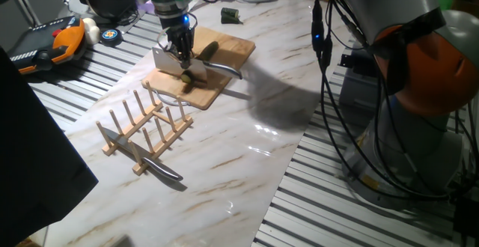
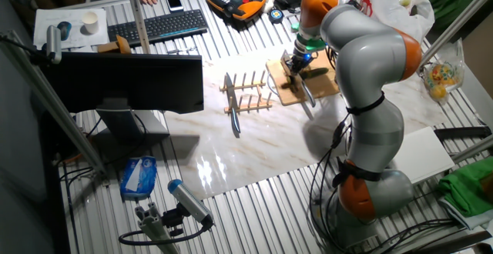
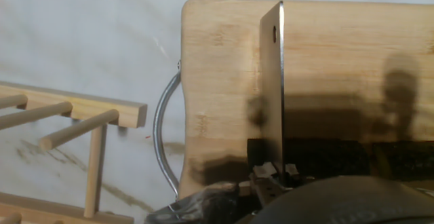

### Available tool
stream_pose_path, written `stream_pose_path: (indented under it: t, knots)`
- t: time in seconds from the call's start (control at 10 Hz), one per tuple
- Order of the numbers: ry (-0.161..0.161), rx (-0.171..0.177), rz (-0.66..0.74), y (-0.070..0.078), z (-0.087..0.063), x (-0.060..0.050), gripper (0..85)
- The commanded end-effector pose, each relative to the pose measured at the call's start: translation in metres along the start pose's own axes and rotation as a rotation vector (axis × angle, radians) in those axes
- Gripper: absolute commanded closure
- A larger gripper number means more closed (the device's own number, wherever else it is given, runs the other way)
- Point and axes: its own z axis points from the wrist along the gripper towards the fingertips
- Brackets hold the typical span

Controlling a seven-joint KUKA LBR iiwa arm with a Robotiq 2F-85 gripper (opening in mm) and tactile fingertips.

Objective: Cut the cucumber into segments

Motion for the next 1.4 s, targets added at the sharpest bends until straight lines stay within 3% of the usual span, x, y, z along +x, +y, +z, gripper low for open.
stream_pose_path:
  t: [0.0, 0.6, 0.9, 1.3]
  knots:
    - [0.005, -0.003, 0.001, 0.001, -0.004, 0.0, 84.3]
    - [0.019, 0.012, 0.004, 0.001, -0.029, 0.008, 84.3]
    - [0.014, 0.048, -0.006, -0.005, -0.029, 0.01, 84.3]
    - [0.015, 0.064, -0.008, -0.011, -0.023, 0.009, 84.3]
